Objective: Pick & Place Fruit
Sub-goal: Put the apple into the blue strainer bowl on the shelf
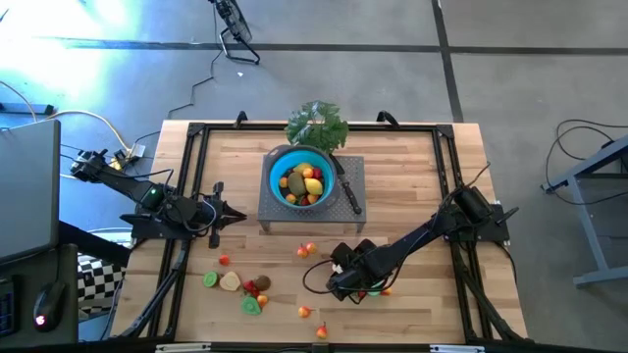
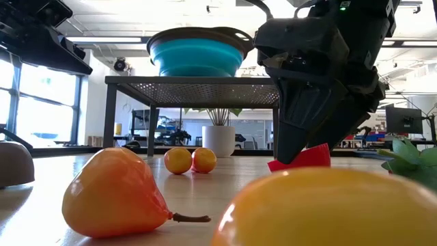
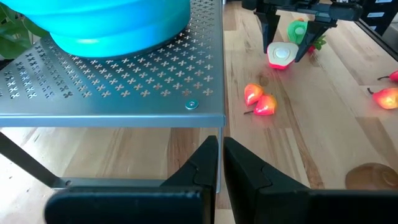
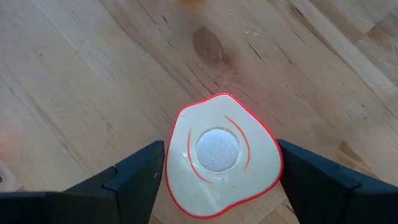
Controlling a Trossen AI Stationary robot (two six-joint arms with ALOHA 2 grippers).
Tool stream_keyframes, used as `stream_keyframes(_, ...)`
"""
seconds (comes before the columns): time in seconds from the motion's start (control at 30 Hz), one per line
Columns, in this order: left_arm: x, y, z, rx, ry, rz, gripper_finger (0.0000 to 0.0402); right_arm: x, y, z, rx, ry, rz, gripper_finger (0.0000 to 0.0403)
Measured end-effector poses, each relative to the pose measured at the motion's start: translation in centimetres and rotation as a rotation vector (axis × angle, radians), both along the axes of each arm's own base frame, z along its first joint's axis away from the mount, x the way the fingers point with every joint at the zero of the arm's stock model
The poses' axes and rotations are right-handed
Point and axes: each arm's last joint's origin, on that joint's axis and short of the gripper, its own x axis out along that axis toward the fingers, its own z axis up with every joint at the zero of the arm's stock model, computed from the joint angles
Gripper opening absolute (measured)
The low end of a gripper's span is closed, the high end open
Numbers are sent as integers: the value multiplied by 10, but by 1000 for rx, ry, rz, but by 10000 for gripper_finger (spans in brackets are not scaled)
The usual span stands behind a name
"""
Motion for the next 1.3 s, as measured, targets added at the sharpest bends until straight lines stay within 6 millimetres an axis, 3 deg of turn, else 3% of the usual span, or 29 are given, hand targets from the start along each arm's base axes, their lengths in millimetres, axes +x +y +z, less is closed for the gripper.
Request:
stream_keyframes(0.3, 0, 0, 0, 0, 0, 0, 22, 0, 0, 0, 0, -1, 0, 262)
stream_keyframes(0.53, 0, 0, 0, 0, 0, 0, 22, 0, 0, 0, 0, 0, 0, 280)
stream_keyframes(1.3, 0, 0, 0, 0, 0, 0, 22, 2, 2, 3, 46, -18, 8, 260)
